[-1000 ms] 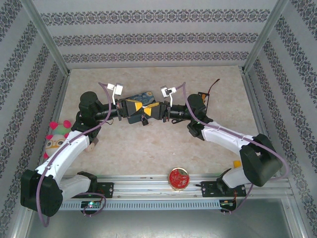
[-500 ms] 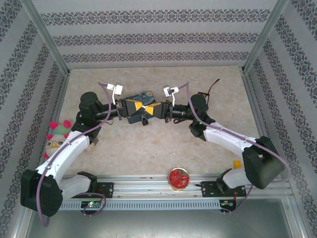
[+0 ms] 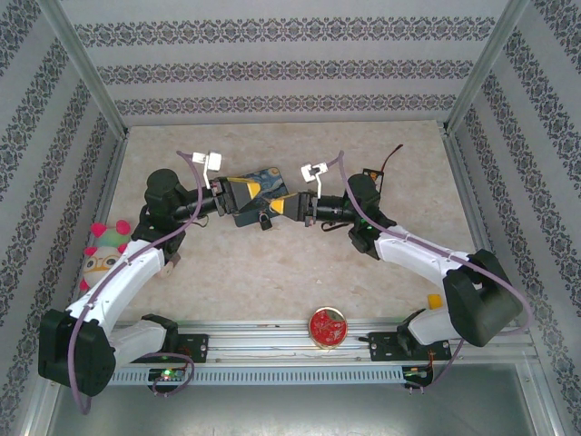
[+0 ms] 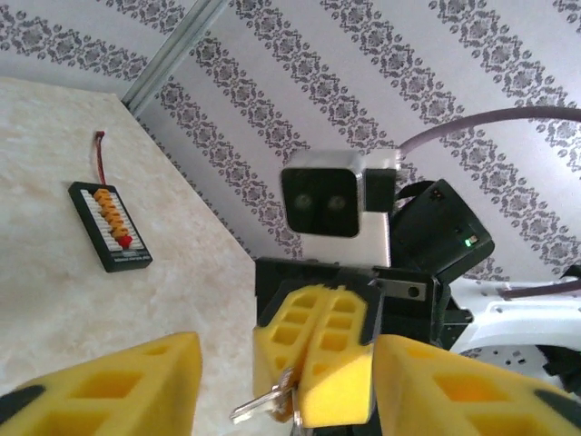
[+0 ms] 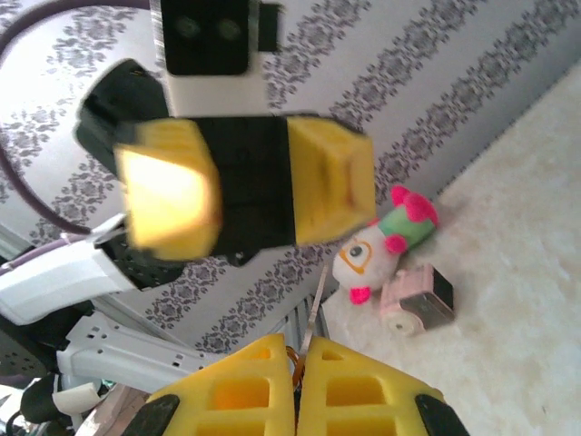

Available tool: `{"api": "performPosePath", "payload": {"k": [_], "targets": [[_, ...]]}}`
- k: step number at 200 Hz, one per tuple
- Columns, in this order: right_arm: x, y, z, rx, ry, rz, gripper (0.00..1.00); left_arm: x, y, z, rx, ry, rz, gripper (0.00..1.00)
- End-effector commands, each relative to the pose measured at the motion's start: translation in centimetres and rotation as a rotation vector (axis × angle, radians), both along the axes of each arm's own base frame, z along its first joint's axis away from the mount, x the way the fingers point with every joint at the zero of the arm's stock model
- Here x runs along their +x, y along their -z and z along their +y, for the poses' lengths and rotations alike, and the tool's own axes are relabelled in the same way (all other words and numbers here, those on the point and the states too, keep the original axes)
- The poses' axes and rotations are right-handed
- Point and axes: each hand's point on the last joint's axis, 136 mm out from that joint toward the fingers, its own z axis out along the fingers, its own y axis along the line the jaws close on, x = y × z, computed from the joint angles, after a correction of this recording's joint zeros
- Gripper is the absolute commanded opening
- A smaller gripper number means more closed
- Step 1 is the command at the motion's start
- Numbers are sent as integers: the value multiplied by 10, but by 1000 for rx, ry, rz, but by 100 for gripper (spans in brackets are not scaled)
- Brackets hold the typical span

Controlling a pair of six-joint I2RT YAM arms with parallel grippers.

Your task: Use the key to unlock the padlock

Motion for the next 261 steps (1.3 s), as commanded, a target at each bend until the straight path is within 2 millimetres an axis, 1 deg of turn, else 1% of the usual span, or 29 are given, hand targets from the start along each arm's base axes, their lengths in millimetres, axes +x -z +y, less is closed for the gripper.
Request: {"api": "performPosePath", "payload": {"k": [1, 18, 29, 45, 65, 74, 81, 88, 104, 128, 158, 173, 193, 216, 244, 249, 261], "targets": [[1, 6, -6, -15, 13, 32, 0, 10, -18, 6, -30, -56, -54, 78], [5, 11, -11, -23, 51, 35, 0, 14, -15, 13, -8, -120, -47, 100], [9, 17, -16, -34, 79, 39, 0, 17, -10, 22, 26, -198, -38, 99], [15, 26, -24, -48, 124, 53, 0, 23, 4, 42, 87, -349, -9, 99], [20, 40, -35, -74, 184, 73, 0, 25, 34, 69, 160, -543, 63, 99], [22, 47, -41, -87, 213, 80, 0, 23, 49, 76, 181, -598, 98, 99], [23, 53, -46, -98, 236, 90, 0, 20, 60, 77, 200, -620, 125, 99], [23, 59, -50, -109, 255, 95, 0, 18, 72, 76, 224, -635, 146, 99], [24, 71, -59, -132, 298, 106, 0, 10, 98, 65, 288, -641, 181, 99], [22, 92, -71, -178, 349, 131, 0, 4, 130, 39, 348, -620, 215, 100], [18, 117, -84, -247, 373, 204, 0, 5, 160, 15, 411, -645, 237, 99], [17, 126, -90, -259, 384, 235, 0, 10, 170, 11, 439, -681, 249, 99], [17, 132, -97, -263, 406, 253, 0, 19, 185, 13, 479, -745, 294, 100], [19, 137, -109, -265, 448, 263, 0, 30, 199, 7, 527, -766, 315, 100], [26, 134, -122, -250, 506, 257, 0, 43, 219, -2, 583, -777, 347, 98], [27, 132, -123, -247, 510, 252, 0, 45, 221, -4, 594, -775, 349, 96], [28, 130, -125, -244, 519, 243, 0, 51, 229, -7, 634, -780, 350, 95]]}}
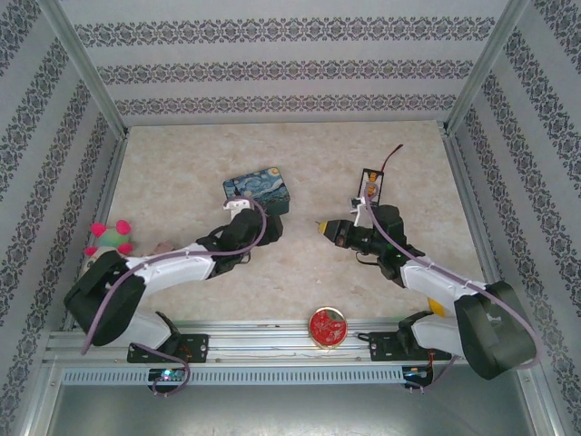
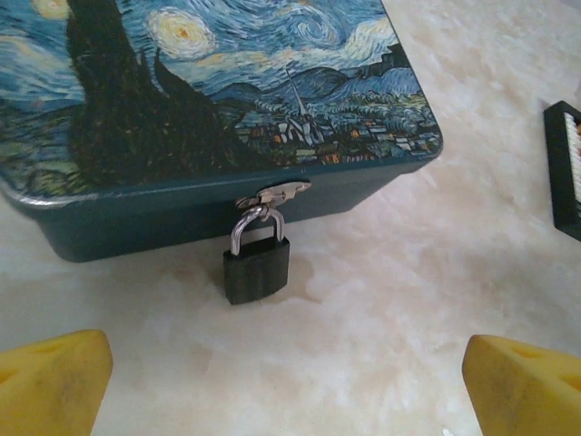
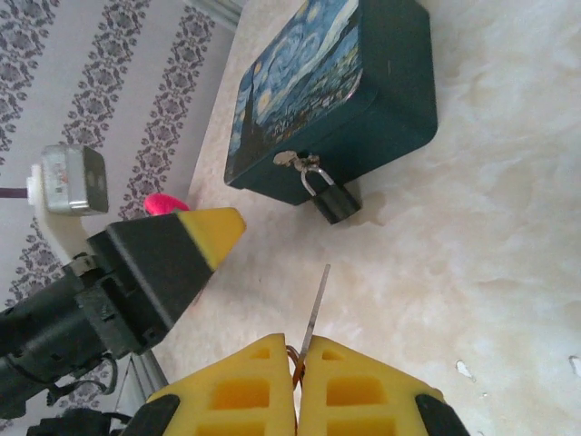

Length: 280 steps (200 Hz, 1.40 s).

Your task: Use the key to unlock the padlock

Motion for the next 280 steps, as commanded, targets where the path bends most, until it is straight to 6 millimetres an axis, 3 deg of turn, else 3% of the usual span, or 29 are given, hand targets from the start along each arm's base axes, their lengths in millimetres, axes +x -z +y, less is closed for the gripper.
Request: {"api": "performPosePath", "payload": {"k": [1, 29, 53, 134, 190, 242, 280], "targets": [[5, -9, -7, -1, 36, -49, 0, 14, -1, -8, 30, -33, -17, 94], [7, -13, -9, -6, 46, -77, 0, 29, 13, -11, 109, -44, -20, 81], [8, -16, -8, -6, 44, -92, 0, 39, 23, -8, 188, -66, -8, 75], [13, -24, -8, -12, 44, -133, 0, 60, 45, 2, 357, -146, 24, 70], [16, -25, -5, -9, 30, -137, 0, 60, 62, 14, 324, -185, 94, 65], [19, -25, -2, -2, 17, -138, 0, 72, 72, 15, 330, -177, 112, 70], [20, -25, 0, 3, 10, -140, 0, 83, 73, 13, 336, -172, 99, 62]]}}
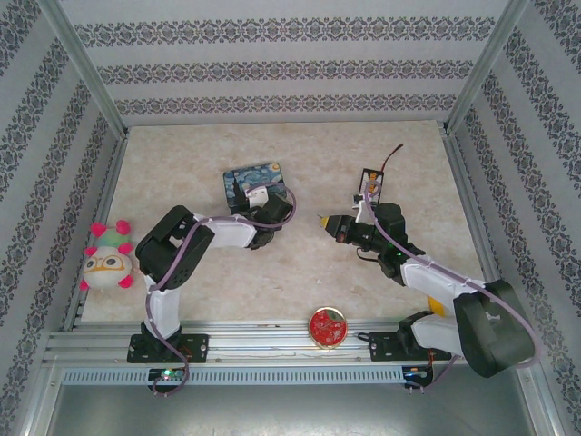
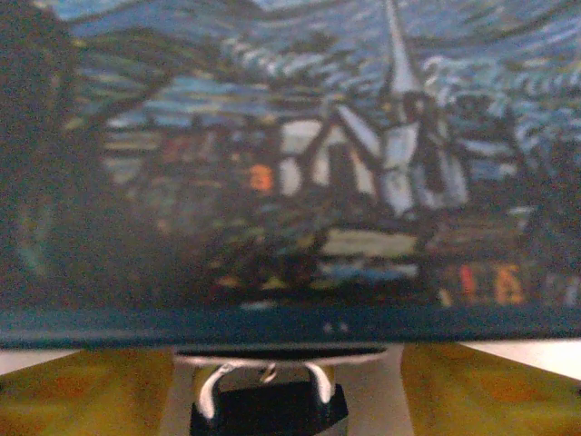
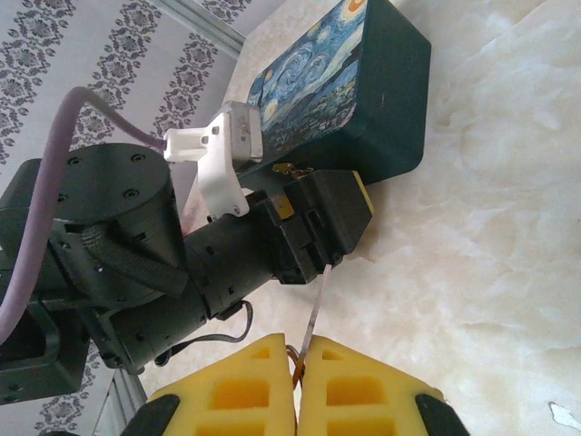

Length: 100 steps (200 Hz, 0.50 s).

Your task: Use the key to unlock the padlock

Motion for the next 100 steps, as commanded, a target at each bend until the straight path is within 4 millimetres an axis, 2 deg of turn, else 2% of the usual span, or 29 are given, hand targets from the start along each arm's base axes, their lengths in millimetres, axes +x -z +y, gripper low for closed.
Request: {"api": "performPosePath", "payload": {"k": [1, 20, 42, 55, 70, 85, 100], "targets": [[8, -18, 1, 16, -10, -74, 0, 9, 0, 2, 17, 1, 2, 61], [9, -18, 1, 15, -8, -76, 0, 13, -1, 3, 36, 6, -2, 54], [8, -17, 1, 13, -10, -76, 0, 16, -3, 0, 46, 39, -4, 28], [8, -15, 1, 7, -14, -77, 0, 15, -6, -4, 41, 72, 1, 20], [7, -9, 1, -4, -21, -70, 0, 14, -13, -11, 15, 109, 9, 15], [7, -2, 1, -18, -20, -61, 0, 9, -18, -20, -37, 146, 23, 4], [7, 6, 2, -30, -24, -55, 0, 4, -25, -32, -106, 183, 41, 0]]}}
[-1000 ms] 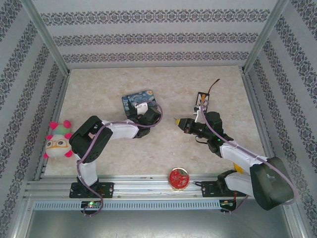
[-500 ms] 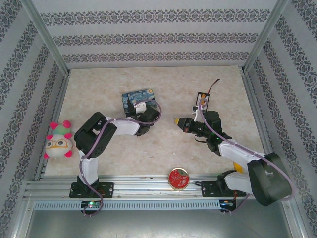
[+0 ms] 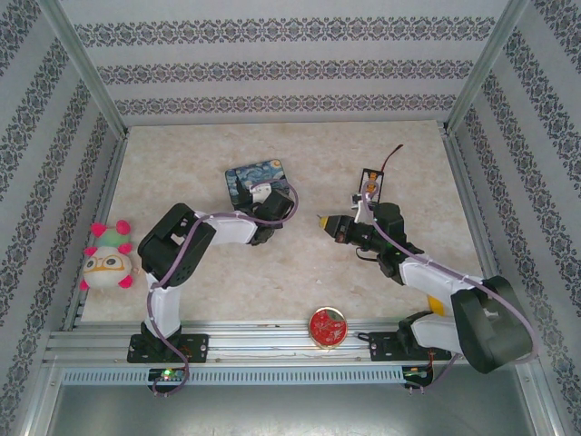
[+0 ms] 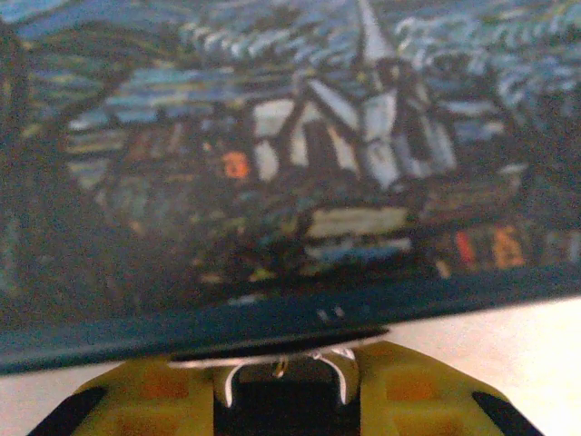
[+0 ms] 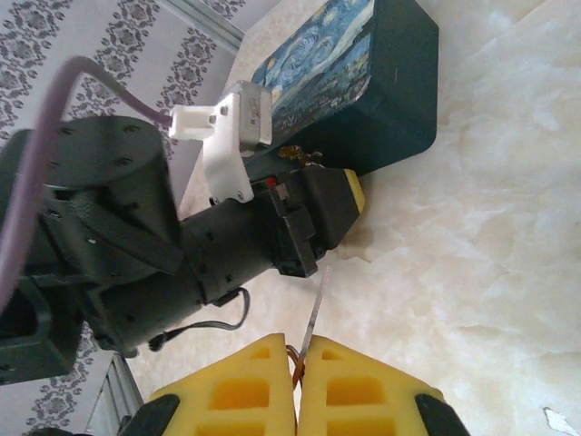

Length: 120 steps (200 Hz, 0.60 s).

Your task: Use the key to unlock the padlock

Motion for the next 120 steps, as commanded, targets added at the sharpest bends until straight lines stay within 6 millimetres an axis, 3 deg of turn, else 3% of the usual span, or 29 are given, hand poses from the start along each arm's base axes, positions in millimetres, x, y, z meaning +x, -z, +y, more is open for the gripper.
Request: {"api": "performPosePath", "payload": {"k": [1, 58, 114, 120], "targets": [[5, 0, 1, -14, -14, -52, 0, -3, -24, -21, -112, 87, 16, 0], [-1, 13, 26, -52, -61, -130, 0, -20, -40, -56, -377, 119, 108, 0], [-2, 27, 38, -25, -63, -146, 0, -27, -47, -74, -619, 34, 154, 0], [-9, 37, 36, -30, -64, -130, 0, -27, -47, -75, -648, 19, 158, 0]]}}
